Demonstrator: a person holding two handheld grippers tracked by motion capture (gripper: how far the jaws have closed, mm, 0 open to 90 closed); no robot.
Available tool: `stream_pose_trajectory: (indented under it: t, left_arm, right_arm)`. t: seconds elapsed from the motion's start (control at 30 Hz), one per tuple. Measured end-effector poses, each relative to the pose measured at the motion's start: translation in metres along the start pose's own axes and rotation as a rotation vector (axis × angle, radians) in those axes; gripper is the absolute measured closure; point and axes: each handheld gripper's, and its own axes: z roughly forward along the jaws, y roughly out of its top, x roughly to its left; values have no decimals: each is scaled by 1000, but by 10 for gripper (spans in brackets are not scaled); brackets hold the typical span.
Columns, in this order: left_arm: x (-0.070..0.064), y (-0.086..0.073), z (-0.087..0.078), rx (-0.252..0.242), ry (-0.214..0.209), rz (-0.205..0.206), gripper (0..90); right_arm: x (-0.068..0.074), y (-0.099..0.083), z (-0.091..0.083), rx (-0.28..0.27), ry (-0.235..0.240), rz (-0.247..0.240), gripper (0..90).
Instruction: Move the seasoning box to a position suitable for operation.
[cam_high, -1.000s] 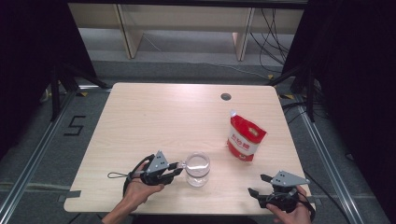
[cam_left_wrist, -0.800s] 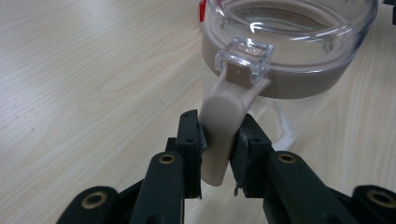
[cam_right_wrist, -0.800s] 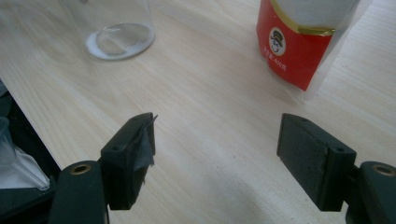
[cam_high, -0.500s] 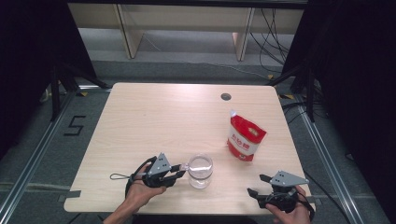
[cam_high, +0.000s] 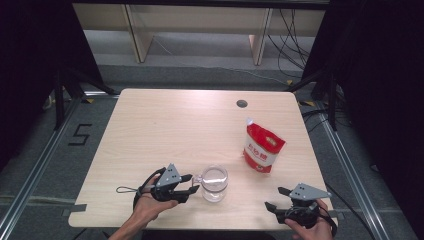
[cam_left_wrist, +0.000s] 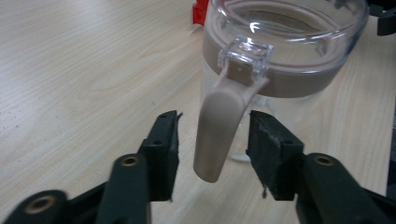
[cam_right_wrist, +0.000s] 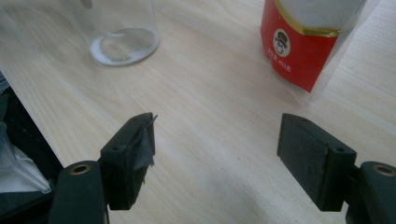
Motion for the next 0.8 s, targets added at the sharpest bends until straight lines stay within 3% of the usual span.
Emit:
stream_pose_trajectory:
  t: [0.03, 0.1, 0.13, 0.2, 0.27, 0.37, 0.53, 0.67, 0.73, 0.8]
  left_arm:
    - [1, 0, -1, -2, -2, 6, 494]
    - [2, -1, -3, -11, 3, 13, 490]
    - [2, -1, -4, 1, 1, -15, 478]
    - [1, -1, -6, -15, -4, -25, 475]
    - [1, 0, -10, 6, 6, -13, 469]
    - [-3, 2, -14, -7, -18, -34, 469]
    - [-9, 5, -21, 3, -16, -23, 489]
    - [-7, 7, -24, -20, -19, -35, 524]
    - [-5, 8, -25, -24, -17, -38, 534]
    - [-5, 9, -27, -33, -19, -52, 553]
  right_arm:
    - [-2, 0, 0, -7, 1, -14, 282]
    - [0, -1, 0, 5, 4, 11, 279]
    - [0, -1, 0, 8, 6, 18, 279]
    - [0, -1, 0, 5, 7, 17, 279]
    - [0, -1, 0, 3, 6, 6, 279]
    - [0, -1, 0, 2, 12, 13, 279]
    - [-3, -2, 1, -2, 18, -4, 279]
    - [-5, -2, 0, -1, 9, -4, 279]
    - [-5, -3, 1, -4, 26, 1, 279]
    - [-2, -3, -1, 8, 7, 28, 279]
